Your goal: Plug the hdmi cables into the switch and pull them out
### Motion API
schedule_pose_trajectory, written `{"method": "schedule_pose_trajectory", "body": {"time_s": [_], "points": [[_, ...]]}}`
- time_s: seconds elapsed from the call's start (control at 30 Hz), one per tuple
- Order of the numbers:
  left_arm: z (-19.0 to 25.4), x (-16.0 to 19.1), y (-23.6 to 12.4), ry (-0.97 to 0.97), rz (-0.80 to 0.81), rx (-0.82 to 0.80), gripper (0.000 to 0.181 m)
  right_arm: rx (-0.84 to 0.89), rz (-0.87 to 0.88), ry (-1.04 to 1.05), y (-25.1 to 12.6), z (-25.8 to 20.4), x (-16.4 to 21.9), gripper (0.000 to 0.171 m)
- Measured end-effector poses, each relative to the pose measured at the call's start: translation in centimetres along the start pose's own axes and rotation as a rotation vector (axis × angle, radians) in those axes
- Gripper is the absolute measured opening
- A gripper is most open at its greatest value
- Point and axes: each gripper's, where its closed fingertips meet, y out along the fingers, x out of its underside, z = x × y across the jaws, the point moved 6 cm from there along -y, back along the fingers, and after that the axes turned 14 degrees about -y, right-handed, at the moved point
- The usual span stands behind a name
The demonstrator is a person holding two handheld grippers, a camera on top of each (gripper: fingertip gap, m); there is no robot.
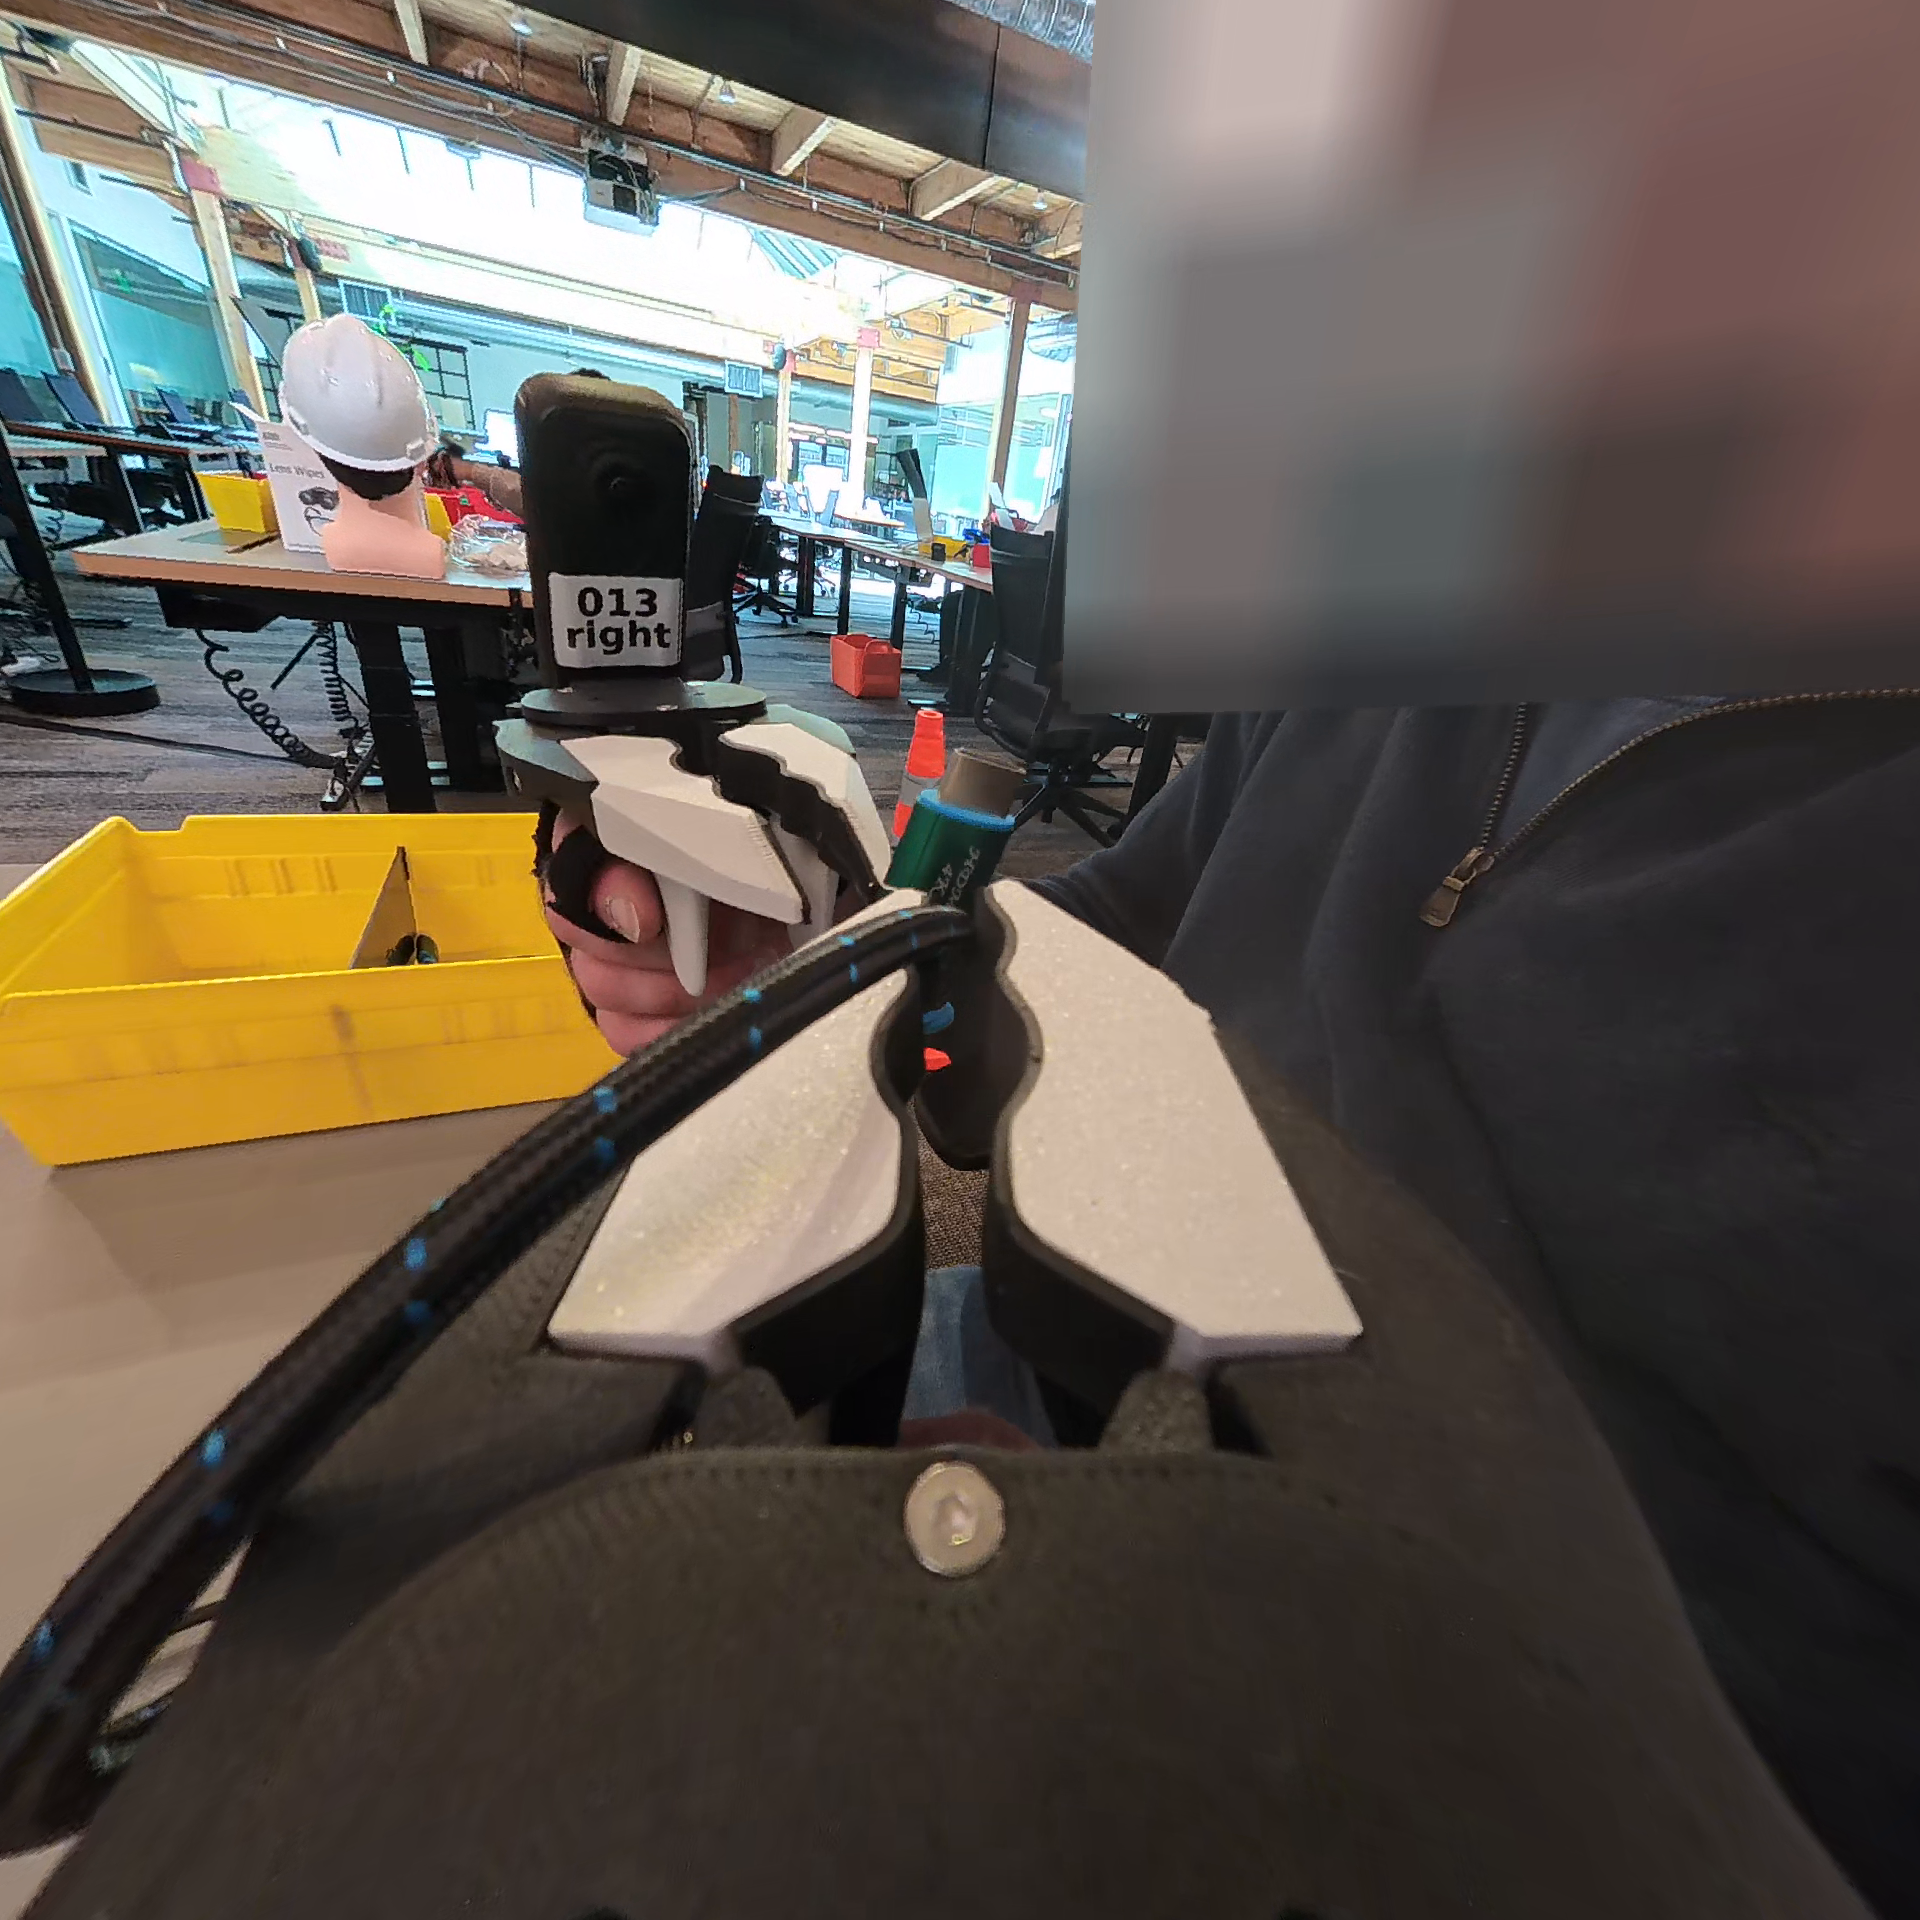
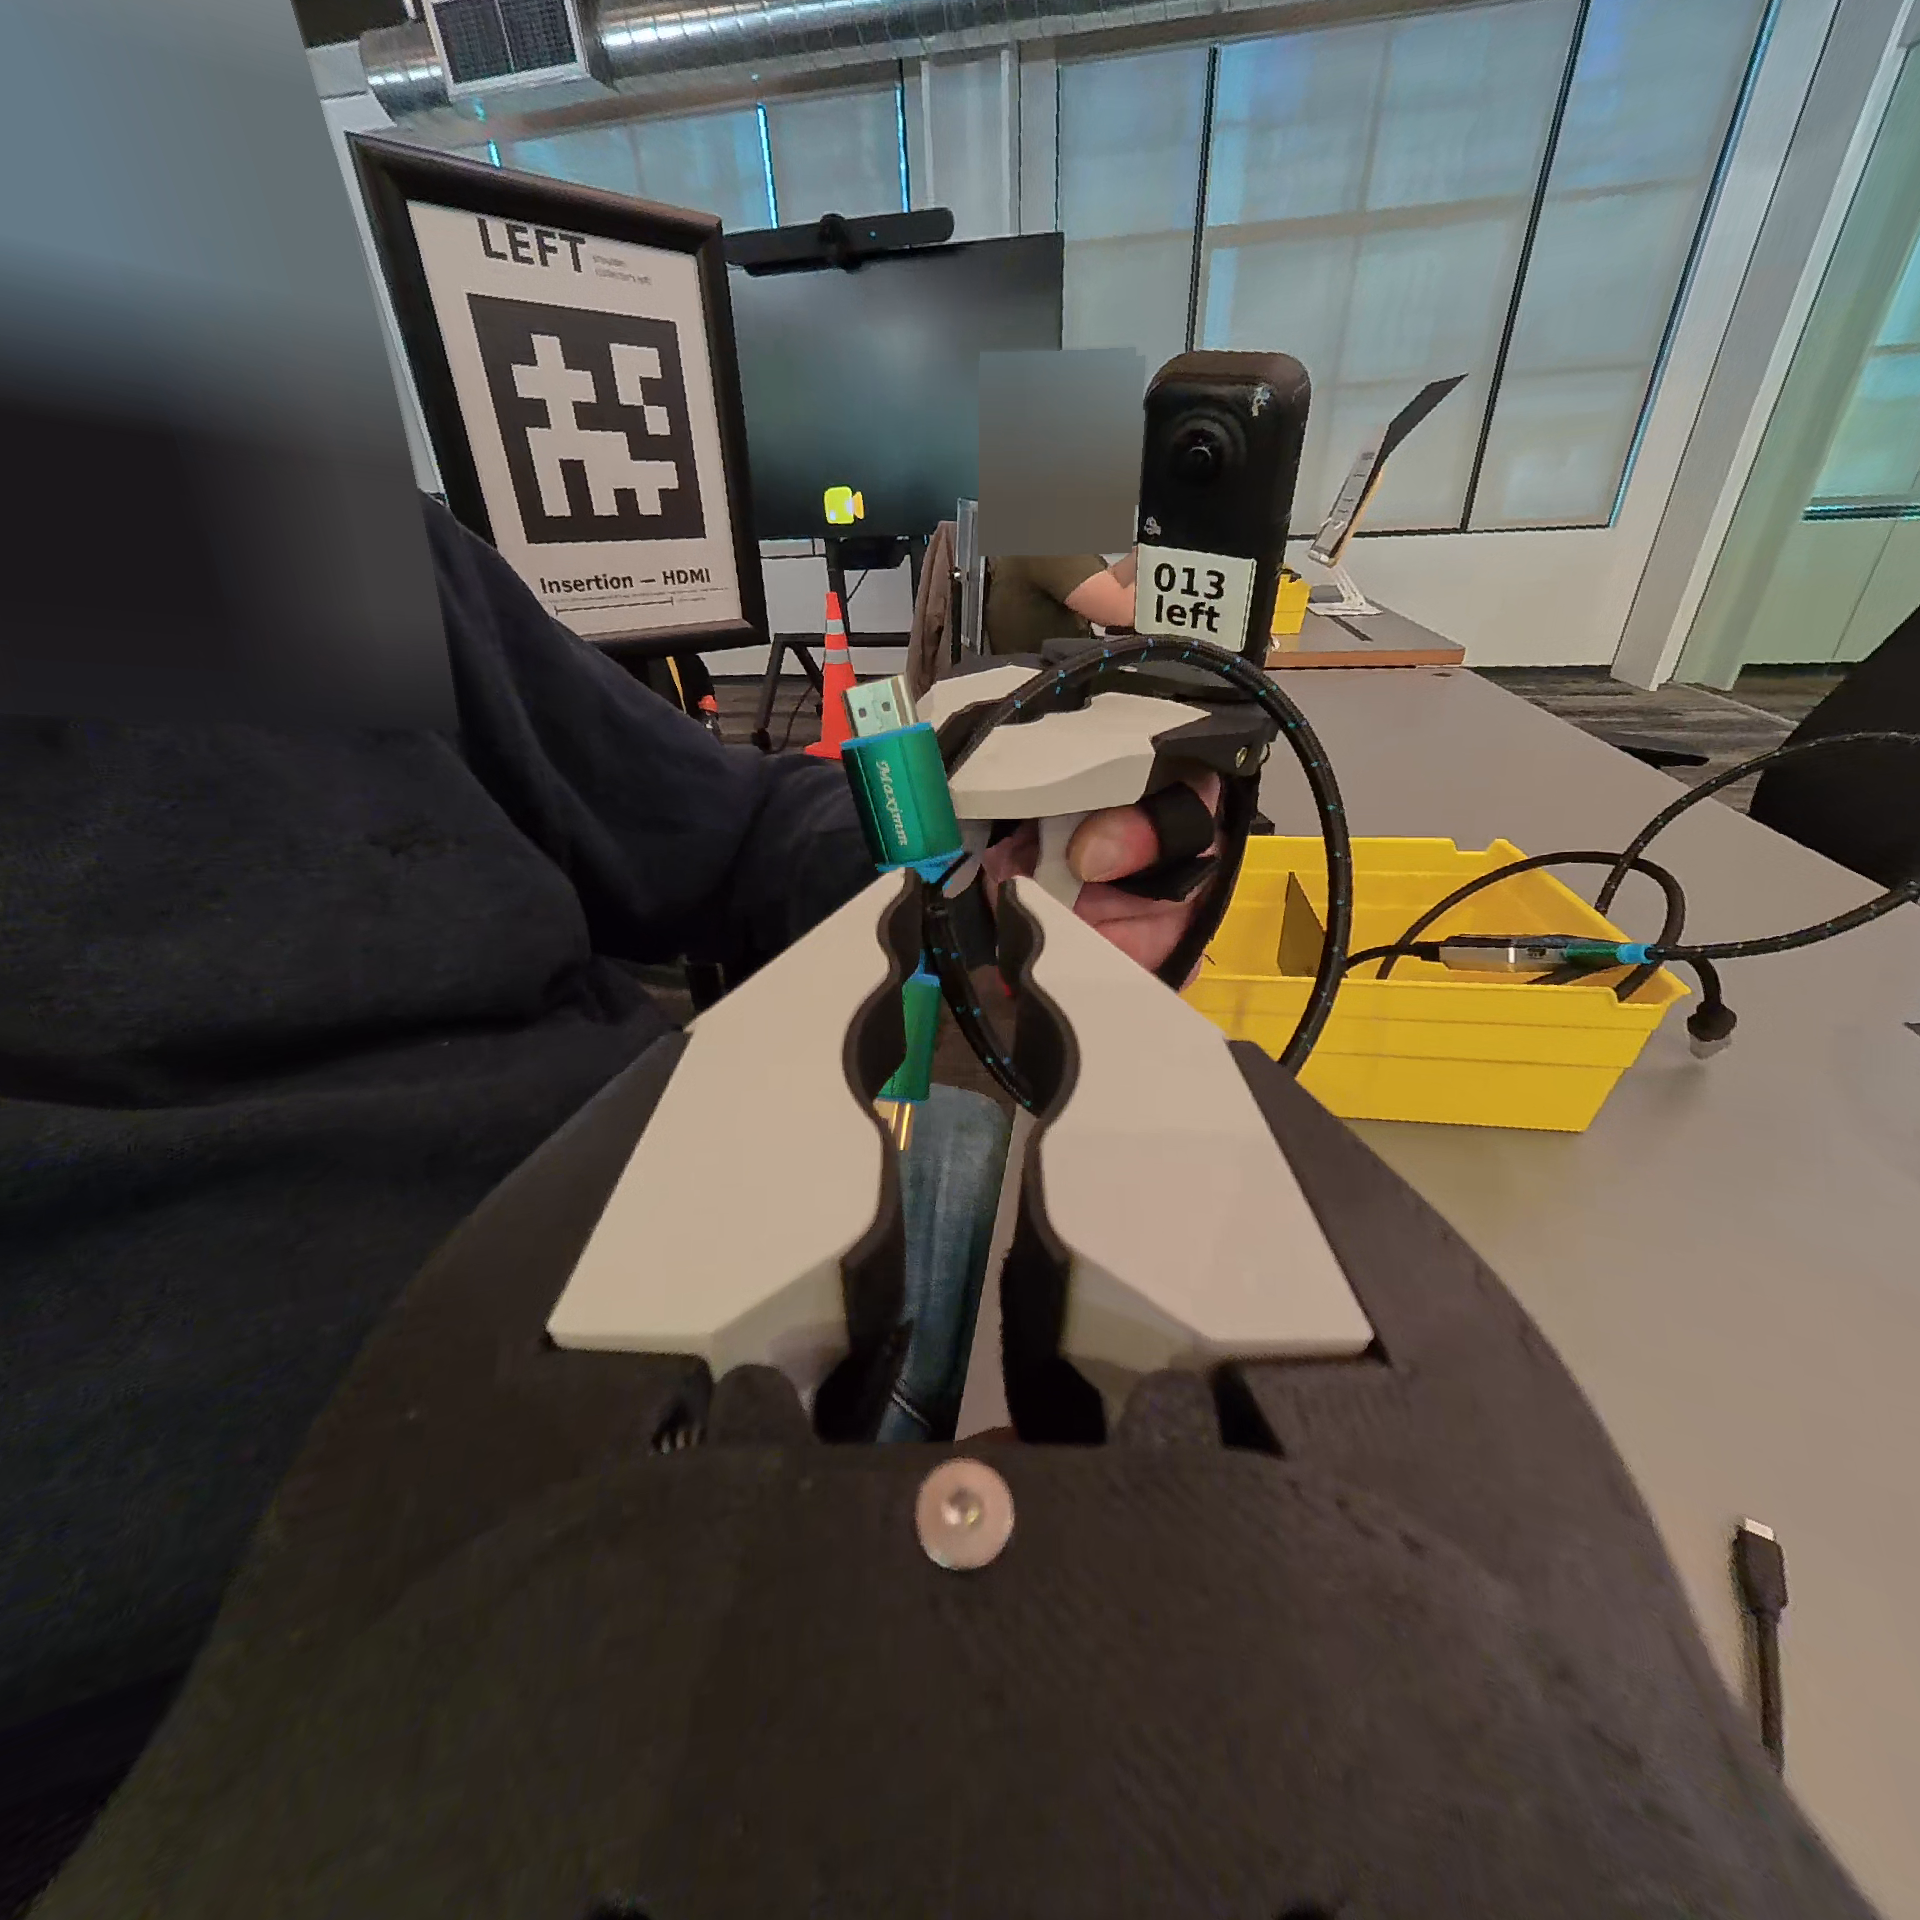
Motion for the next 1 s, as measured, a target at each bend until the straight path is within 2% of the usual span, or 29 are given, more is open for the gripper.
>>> {"method": "schedule_pose_trajectory", "body": {"time_s": [0.2,0.57,0.87,1.0], "points": [[-0.1,0.1,0.0,-0.003,-0.002,-0.003,0.006,-0.019,0.007,0.001,-0.1,-0.2,0.0,0.000],[-0.8,0.0,-0.4,0.001,0.029,-0.050,0.006,0.059,0.007,0.002,-0.4,0.2,0.1,0.000],[-1.8,0.5,0.2,0.065,0.001,-0.197,0.034,0.124,0.019,0.015,-0.8,0.8,0.2,0.000],[-2.4,0.3,0.3,0.110,0.012,-0.308,0.034,0.162,-0.017,-0.006,-0.8,1.0,0.5,0.000]]}}
